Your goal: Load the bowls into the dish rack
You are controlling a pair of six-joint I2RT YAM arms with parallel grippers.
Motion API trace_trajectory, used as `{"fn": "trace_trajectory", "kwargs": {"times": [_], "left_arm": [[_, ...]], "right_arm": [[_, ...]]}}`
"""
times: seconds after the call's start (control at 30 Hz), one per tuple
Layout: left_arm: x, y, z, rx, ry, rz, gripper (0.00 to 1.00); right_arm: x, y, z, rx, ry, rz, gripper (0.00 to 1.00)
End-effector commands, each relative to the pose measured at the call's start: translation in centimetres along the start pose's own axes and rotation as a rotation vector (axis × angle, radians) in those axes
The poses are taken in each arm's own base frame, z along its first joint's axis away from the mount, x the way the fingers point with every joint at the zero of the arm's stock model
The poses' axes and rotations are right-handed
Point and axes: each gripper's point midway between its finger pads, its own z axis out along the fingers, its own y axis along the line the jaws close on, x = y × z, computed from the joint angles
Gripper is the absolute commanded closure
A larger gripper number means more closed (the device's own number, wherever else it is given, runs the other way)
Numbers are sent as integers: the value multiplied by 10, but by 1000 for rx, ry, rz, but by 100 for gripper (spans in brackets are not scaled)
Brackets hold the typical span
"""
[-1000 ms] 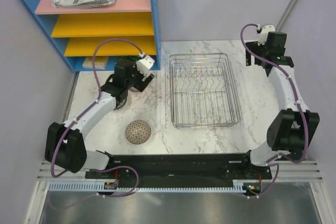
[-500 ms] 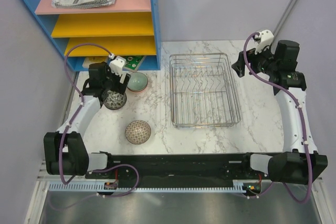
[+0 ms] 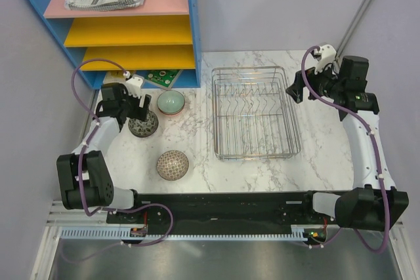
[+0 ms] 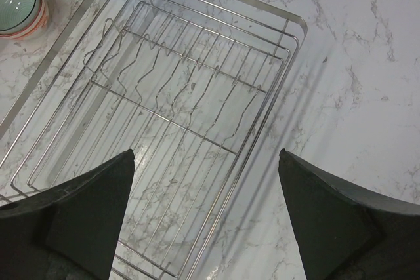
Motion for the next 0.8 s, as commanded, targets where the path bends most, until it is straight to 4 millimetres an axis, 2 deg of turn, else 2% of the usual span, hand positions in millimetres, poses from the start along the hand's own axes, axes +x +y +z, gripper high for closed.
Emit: {"fn": "trace_trajectory", "kwargs": {"times": [0.0, 0.3, 0.47, 0.77], "left_arm": [[5, -4, 5, 19, 3, -28, 11], [19, 0, 7, 3, 36, -37, 19], [29, 1, 7, 10, 62, -32, 20], [41, -1, 11, 35, 93, -38, 34]], "right_arm": [[-7, 10, -5, -33, -40, -38, 2], [-4, 12, -6, -35, -37, -44, 2], [-3, 11, -5, -34, -33, -43, 2], [1, 8, -2, -29, -23, -41, 2]]}}
